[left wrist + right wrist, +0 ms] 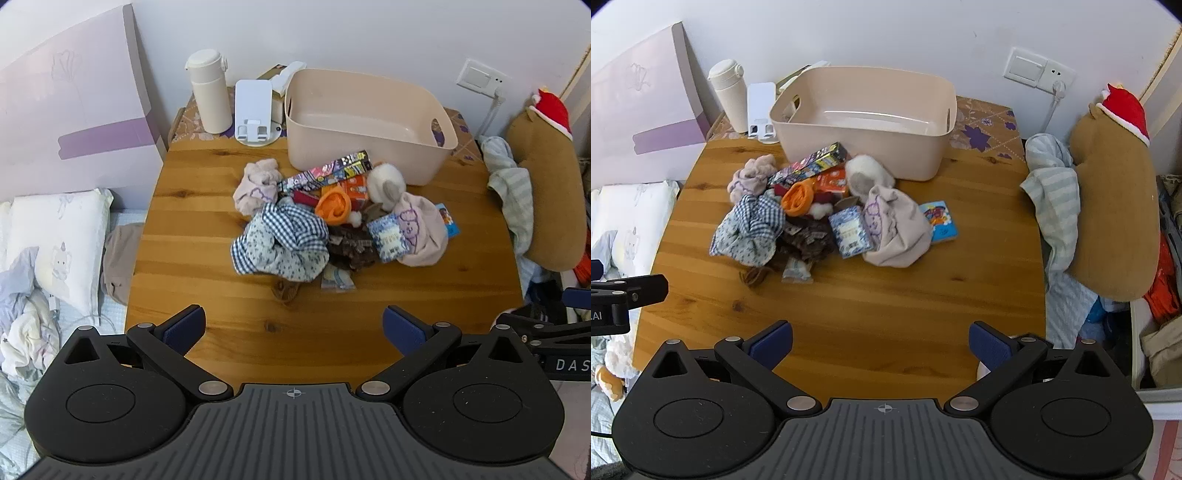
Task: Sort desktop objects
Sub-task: 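Move both grippers toward the pile of cloths on the table, then grasp the blue gingham cloth with the left gripper while the right grasps the beige sock, then lift both held cloths and carry them over the beige basket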
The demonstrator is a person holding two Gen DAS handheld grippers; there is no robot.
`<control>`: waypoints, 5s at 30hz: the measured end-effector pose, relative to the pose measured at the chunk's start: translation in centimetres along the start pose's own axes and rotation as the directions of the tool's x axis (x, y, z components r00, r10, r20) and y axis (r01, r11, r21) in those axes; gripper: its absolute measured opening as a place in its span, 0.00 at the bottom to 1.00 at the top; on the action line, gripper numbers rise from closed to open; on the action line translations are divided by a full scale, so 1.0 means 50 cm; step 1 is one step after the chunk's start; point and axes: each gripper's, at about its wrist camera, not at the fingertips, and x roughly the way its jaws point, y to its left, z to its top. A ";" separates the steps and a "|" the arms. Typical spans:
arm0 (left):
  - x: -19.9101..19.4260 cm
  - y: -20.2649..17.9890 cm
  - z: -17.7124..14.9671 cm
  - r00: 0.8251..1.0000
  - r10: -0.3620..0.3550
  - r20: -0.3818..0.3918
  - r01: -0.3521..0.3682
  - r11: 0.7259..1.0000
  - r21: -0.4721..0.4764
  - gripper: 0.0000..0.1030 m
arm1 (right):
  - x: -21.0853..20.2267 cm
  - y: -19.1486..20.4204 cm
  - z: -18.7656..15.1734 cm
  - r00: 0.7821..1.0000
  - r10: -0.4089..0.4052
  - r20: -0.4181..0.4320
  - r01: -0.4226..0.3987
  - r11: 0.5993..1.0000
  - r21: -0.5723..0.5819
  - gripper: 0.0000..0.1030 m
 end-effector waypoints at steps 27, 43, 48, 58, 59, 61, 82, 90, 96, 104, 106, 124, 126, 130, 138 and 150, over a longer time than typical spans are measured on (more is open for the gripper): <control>0.082 0.030 0.048 0.999 -0.019 -0.046 0.019 1.000 -0.005 1.00 | 0.022 -0.008 0.053 0.980 0.119 0.160 -0.136 0.985 0.106 1.00; 0.107 0.159 0.033 0.992 -0.127 0.011 0.126 0.990 0.068 1.00 | 0.039 0.088 0.011 0.957 0.030 0.289 -0.080 0.984 0.161 0.97; 0.130 0.181 0.033 0.981 -0.192 0.022 0.190 0.980 0.058 1.00 | 0.075 0.086 0.013 0.956 0.027 0.291 -0.079 0.983 0.167 0.90; 0.183 0.151 0.030 0.977 -0.156 0.145 0.132 0.977 0.166 0.98 | 0.157 0.059 0.039 0.963 0.024 0.268 -0.061 0.989 0.131 0.81; 0.192 0.143 0.030 0.975 -0.158 0.155 0.128 0.974 0.185 0.92 | 0.169 0.051 0.044 0.963 0.018 0.268 -0.053 0.991 0.126 0.79; 0.213 0.129 0.031 0.977 -0.156 0.145 0.123 0.969 0.214 0.89 | 0.191 0.033 0.052 0.965 0.003 0.262 -0.038 0.991 0.127 0.78; 0.467 0.054 0.085 0.992 -0.106 -0.066 0.114 0.984 0.138 0.88 | 0.415 -0.054 0.125 0.998 0.001 0.059 -0.005 0.998 0.067 0.77; 0.521 0.051 0.104 0.986 -0.127 -0.108 0.135 0.988 0.076 0.88 | 0.456 -0.046 0.134 0.999 -0.006 0.051 0.004 0.999 0.034 0.77; 0.528 0.047 0.104 0.976 -0.178 -0.122 0.190 0.978 0.091 0.51 | 0.453 -0.033 0.128 0.998 0.036 0.060 -0.036 0.999 -0.005 0.44; 0.503 0.065 0.092 0.964 -0.239 -0.118 0.247 0.967 0.059 0.26 | 0.420 -0.024 0.095 0.995 0.024 0.101 -0.021 0.999 -0.031 0.20; 0.489 0.069 0.089 0.962 -0.250 -0.107 0.258 0.964 0.067 0.26 | 0.404 -0.029 0.086 0.993 0.022 0.112 -0.020 1.000 -0.017 0.19; 0.317 0.114 0.165 0.945 -0.290 0.153 0.266 0.951 0.159 0.26 | 0.276 -0.063 0.086 0.977 -0.024 0.214 0.009 0.998 0.069 0.19; 0.300 0.115 0.185 0.937 -0.298 0.183 0.269 0.949 0.167 0.26 | 0.255 -0.071 0.096 0.970 -0.034 0.242 0.016 0.997 0.076 0.19; 0.277 0.102 0.228 0.926 -0.291 0.239 0.247 0.949 0.197 0.26 | 0.225 -0.088 0.122 0.956 -0.046 0.290 0.021 0.996 0.088 0.20; 0.258 0.057 0.308 0.900 -0.333 0.280 0.274 0.934 0.229 0.26 | 0.194 -0.108 0.210 0.921 -0.061 0.386 0.038 0.997 0.067 0.20; 0.339 -0.081 0.405 0.901 -0.375 0.220 0.336 0.922 0.193 0.26 | 0.236 -0.080 0.354 0.877 -0.027 0.481 0.011 0.999 0.035 0.20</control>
